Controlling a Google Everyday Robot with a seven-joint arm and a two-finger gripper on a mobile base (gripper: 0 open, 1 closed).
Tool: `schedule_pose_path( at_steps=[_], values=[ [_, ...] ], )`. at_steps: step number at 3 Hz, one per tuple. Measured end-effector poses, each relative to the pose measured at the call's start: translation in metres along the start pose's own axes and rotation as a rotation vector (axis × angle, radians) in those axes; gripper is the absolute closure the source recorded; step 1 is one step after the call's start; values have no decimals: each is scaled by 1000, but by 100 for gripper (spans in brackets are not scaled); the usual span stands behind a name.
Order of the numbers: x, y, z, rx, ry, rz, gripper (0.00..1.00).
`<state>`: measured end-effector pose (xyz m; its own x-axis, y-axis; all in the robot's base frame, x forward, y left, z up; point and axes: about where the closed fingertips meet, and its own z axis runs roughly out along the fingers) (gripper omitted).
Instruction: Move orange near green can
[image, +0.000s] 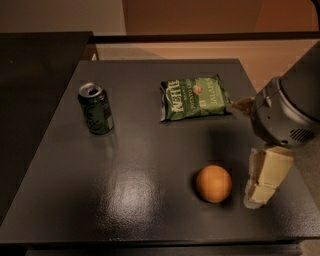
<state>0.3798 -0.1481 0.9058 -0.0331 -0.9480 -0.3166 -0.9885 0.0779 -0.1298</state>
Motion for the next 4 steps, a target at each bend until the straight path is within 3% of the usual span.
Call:
schedule_pose_path(
  at_steps=[2, 4],
  values=[
    [-9, 27, 49, -57, -20, -68, 0],
    [-16, 39, 62, -81, -48, -89, 41]
  ],
)
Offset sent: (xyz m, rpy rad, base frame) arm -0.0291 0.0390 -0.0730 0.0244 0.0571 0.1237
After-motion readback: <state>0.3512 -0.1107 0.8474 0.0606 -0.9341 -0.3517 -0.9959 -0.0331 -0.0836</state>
